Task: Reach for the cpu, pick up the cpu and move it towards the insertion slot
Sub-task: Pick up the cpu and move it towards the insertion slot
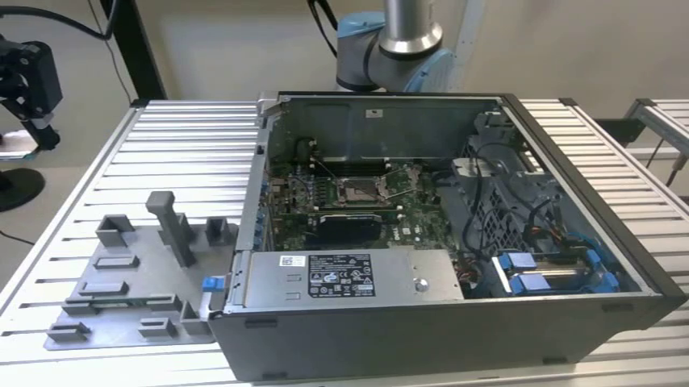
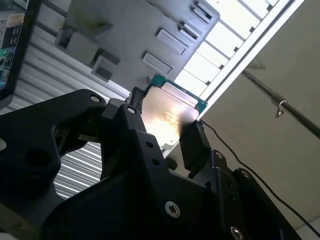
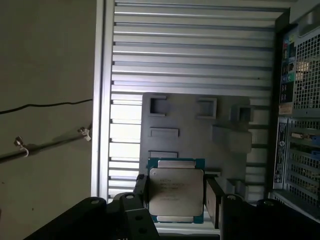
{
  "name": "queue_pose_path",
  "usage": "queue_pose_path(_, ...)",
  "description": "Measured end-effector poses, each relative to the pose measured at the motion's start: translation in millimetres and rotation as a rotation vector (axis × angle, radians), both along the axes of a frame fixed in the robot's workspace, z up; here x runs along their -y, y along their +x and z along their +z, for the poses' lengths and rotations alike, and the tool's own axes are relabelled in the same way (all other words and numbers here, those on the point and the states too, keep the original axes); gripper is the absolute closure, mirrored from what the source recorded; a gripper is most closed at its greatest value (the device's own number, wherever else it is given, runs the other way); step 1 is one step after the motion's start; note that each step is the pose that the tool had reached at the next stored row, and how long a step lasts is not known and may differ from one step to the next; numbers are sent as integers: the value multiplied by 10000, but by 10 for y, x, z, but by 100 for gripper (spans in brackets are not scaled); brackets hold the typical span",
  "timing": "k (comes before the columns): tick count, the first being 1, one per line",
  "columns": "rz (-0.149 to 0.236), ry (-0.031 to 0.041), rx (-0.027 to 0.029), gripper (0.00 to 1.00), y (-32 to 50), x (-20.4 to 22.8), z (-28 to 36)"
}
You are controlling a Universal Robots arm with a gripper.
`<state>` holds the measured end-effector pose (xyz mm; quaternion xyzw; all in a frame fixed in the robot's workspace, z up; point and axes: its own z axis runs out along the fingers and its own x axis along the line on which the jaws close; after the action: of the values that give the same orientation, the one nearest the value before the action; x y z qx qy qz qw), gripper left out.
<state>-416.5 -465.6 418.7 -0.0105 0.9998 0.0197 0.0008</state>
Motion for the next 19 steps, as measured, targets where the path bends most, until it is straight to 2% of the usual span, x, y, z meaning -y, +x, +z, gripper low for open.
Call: queue_pose_path(19,1,-1,0,100,50,0,-9)
